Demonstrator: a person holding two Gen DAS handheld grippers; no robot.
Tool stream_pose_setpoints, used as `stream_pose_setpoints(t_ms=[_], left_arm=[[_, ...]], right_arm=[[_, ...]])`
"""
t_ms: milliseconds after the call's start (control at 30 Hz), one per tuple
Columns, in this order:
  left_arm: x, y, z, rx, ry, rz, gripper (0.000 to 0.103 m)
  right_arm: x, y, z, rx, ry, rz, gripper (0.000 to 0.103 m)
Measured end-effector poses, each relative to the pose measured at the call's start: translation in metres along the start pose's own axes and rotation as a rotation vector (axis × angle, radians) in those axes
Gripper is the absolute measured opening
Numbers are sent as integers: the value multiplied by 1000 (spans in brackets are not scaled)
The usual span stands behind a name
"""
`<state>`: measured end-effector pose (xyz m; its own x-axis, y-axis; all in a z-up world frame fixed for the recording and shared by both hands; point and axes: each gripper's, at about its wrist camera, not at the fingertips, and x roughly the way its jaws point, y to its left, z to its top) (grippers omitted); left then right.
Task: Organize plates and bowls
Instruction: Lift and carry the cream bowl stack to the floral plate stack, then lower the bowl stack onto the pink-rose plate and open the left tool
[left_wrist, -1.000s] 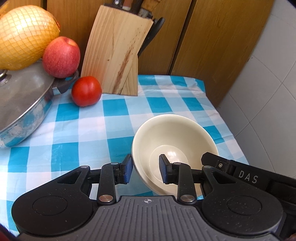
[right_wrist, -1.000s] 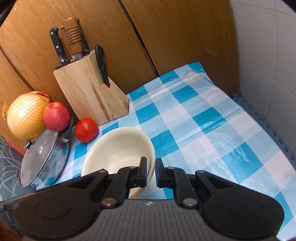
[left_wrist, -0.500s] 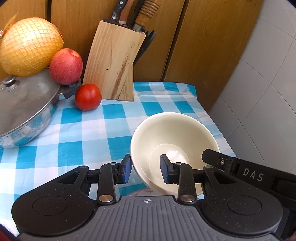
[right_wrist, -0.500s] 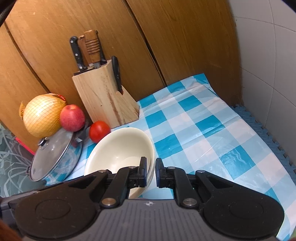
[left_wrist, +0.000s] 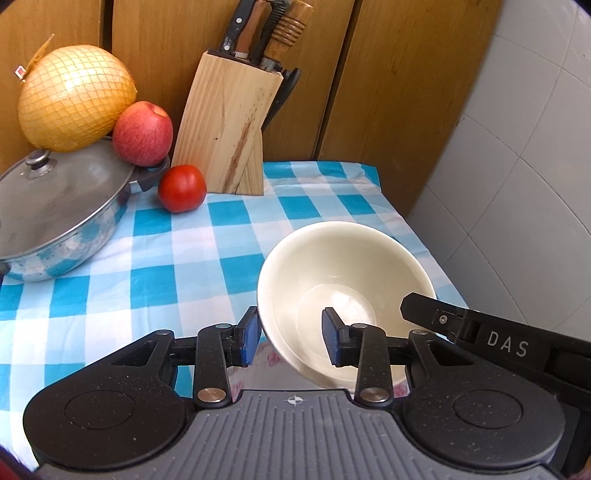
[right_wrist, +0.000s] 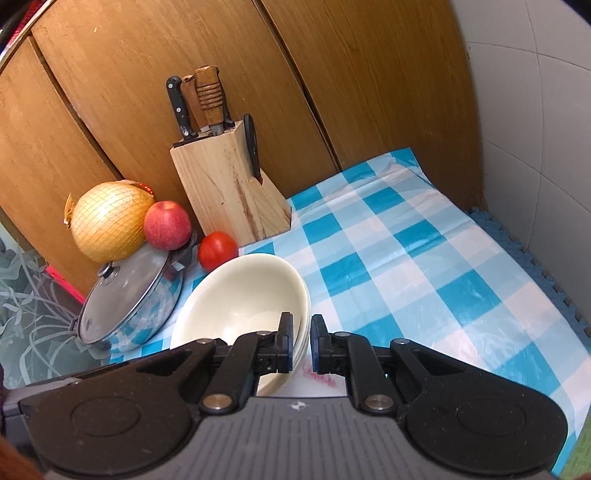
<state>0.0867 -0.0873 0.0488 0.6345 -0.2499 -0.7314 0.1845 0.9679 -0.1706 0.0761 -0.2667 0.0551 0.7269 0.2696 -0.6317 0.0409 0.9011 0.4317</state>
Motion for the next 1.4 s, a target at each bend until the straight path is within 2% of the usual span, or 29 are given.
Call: stream_pose_setpoints(t_ms=[267, 600, 1400], left_arm=[[-10, -3, -20, 20, 25, -6, 43], [-20, -5, -37, 33, 34, -7, 45], [-15, -6, -55, 63, 96, 9, 46]], right_arm=[[-21, 1, -22, 3, -5, 7, 11], [-28, -4, -43, 1, 25, 0, 12], [-23, -7, -62, -8, 85, -26, 14]])
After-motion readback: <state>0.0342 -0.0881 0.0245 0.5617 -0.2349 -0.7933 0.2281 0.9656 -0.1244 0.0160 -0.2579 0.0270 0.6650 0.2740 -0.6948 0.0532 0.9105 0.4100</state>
